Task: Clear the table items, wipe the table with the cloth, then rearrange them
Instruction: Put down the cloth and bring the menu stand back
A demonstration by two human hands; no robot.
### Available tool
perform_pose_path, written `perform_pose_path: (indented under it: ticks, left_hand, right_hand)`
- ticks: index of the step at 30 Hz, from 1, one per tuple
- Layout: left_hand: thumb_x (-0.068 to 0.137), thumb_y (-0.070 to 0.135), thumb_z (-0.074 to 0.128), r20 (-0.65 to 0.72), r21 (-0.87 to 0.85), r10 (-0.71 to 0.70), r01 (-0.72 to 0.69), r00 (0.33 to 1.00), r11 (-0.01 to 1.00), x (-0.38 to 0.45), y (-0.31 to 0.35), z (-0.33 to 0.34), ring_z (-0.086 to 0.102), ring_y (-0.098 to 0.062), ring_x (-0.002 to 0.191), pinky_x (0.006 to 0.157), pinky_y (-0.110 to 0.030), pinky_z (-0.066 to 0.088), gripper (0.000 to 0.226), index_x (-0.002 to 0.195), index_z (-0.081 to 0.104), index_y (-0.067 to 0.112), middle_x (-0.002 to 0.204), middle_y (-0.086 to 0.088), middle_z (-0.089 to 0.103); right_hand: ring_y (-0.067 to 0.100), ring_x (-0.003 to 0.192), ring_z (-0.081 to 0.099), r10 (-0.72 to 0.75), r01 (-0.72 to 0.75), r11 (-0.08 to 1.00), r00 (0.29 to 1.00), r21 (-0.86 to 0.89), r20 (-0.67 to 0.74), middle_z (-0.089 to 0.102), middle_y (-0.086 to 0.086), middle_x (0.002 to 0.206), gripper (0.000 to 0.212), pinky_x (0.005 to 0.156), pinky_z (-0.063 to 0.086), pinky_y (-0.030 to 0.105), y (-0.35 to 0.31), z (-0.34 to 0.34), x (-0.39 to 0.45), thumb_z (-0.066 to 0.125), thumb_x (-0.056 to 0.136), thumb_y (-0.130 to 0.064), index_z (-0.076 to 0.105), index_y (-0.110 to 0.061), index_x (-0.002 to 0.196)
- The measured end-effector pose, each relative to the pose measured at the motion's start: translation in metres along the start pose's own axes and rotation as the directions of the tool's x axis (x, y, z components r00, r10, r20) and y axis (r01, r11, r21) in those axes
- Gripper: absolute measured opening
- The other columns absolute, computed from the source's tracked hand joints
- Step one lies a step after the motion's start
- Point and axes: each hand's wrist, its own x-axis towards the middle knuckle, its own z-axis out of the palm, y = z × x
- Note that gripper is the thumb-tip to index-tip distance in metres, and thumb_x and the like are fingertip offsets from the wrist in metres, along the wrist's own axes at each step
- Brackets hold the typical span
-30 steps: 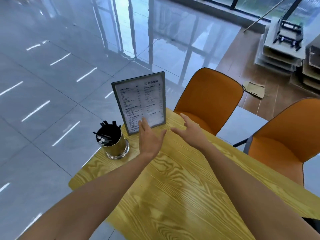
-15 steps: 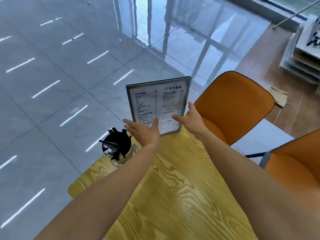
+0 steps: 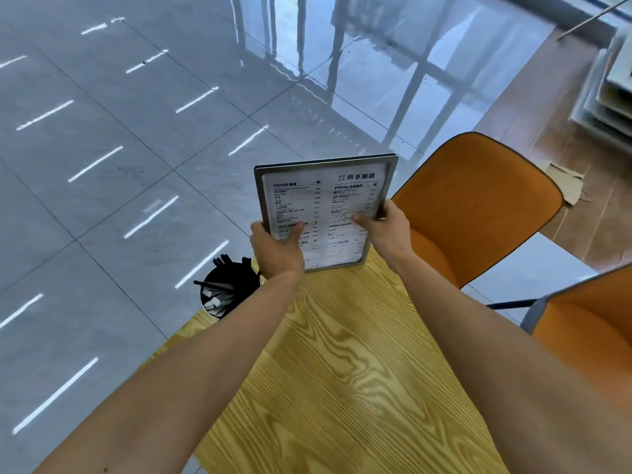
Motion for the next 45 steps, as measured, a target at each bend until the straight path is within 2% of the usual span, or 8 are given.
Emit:
perform_pose_path:
  ticks: [7,10,13,19,24,30,37,45]
  left_hand:
    - [0.069,0.051,0.084,0.09,0.1,0.055,-0.064,0.994,0.993,-0.039,-0.002,-0.004,0.066,-0.018,0.085,0.071,-0.039,0.054,0.049,0.094,0.049,0.027,0.095,0.01,0.067]
    - [0.067,0.05,0.086,0.156,0.112,0.091,-0.11,0.984,0.988,-0.072,0.002,0.003,0.066,-0.017,0.084,0.076,-0.043,0.054,0.047,0.091,0.05,0.029,0.091,0.013,0.067]
    - [0.066,0.051,0.087,0.25,0.132,0.119,-0.156,0.961,0.979,-0.108,0.005,0.013,0.064,-0.017,0.08,0.073,-0.042,0.054,0.048,0.088,0.05,0.03,0.086,0.014,0.064]
    - [0.064,0.053,0.088,0.455,0.125,0.185,-0.268,0.871,0.955,-0.195,-0.005,0.033,0.065,-0.017,0.079,0.068,-0.04,0.053,0.047,0.086,0.054,0.028,0.086,0.013,0.066]
    - [0.063,0.056,0.087,0.584,0.116,0.188,-0.31,0.79,0.944,-0.275,-0.02,0.043,0.066,-0.016,0.08,0.069,-0.038,0.053,0.048,0.085,0.053,0.03,0.087,0.014,0.068]
    - [0.063,0.055,0.087,0.682,0.126,0.188,-0.366,0.707,0.922,-0.36,-0.045,0.046,0.066,-0.015,0.082,0.068,-0.038,0.054,0.048,0.087,0.054,0.03,0.09,0.013,0.069]
    - [0.062,0.05,0.09,0.74,0.111,0.164,-0.359,0.652,0.927,-0.416,-0.084,0.039,0.068,-0.012,0.083,0.074,-0.044,0.058,0.046,0.088,0.056,0.032,0.089,0.013,0.071]
    - [0.061,0.047,0.092,0.75,0.112,0.181,-0.392,0.636,0.913,-0.434,-0.106,0.038,0.067,-0.014,0.082,0.074,-0.046,0.058,0.047,0.087,0.057,0.03,0.087,0.012,0.07]
  right_hand:
    - [-0.002,0.086,0.062,-0.026,0.019,0.997,0.996,-0.081,-0.08,0.068,-0.01,0.101,0.03,0.063,0.048,0.014,0.014,-0.042,-0.037,0.079,0.085,-0.022,0.063,-0.012,0.108]
    - [-0.001,0.086,0.061,-0.009,-0.005,0.996,0.988,-0.093,-0.155,0.068,-0.009,0.101,0.033,0.068,0.052,0.022,0.032,-0.076,-0.062,0.081,0.083,-0.025,0.063,-0.009,0.106]
    - [0.01,0.093,0.065,0.024,-0.036,0.998,0.971,-0.047,-0.237,0.069,-0.004,0.107,0.034,0.076,0.057,0.032,0.057,-0.111,-0.095,0.081,0.083,-0.027,0.064,-0.009,0.107]
    - [0.015,0.092,0.066,0.094,-0.106,0.994,0.91,-0.006,-0.403,0.071,-0.005,0.104,0.039,0.08,0.058,0.047,0.115,-0.184,-0.177,0.08,0.082,-0.041,0.065,-0.013,0.105]
    - [0.007,0.094,0.066,0.134,-0.106,0.991,0.851,0.083,-0.508,0.071,-0.01,0.105,0.032,0.079,0.058,0.036,0.151,-0.238,-0.254,0.08,0.085,-0.029,0.066,-0.016,0.111]
    - [0.007,0.097,0.067,0.203,-0.132,0.978,0.787,0.163,-0.582,0.072,-0.009,0.11,0.035,0.077,0.054,0.024,0.195,-0.283,-0.336,0.079,0.086,-0.025,0.067,-0.017,0.117]
    - [0.007,0.093,0.067,0.255,-0.185,0.967,0.721,0.175,-0.645,0.072,-0.009,0.104,0.032,0.075,0.054,0.025,0.235,-0.304,-0.397,0.081,0.083,-0.028,0.068,-0.016,0.11]
    - [0.007,0.094,0.067,0.285,-0.194,0.958,0.697,0.21,-0.658,0.071,-0.01,0.103,0.032,0.078,0.058,0.03,0.263,-0.3,-0.42,0.081,0.083,-0.029,0.067,-0.018,0.109]
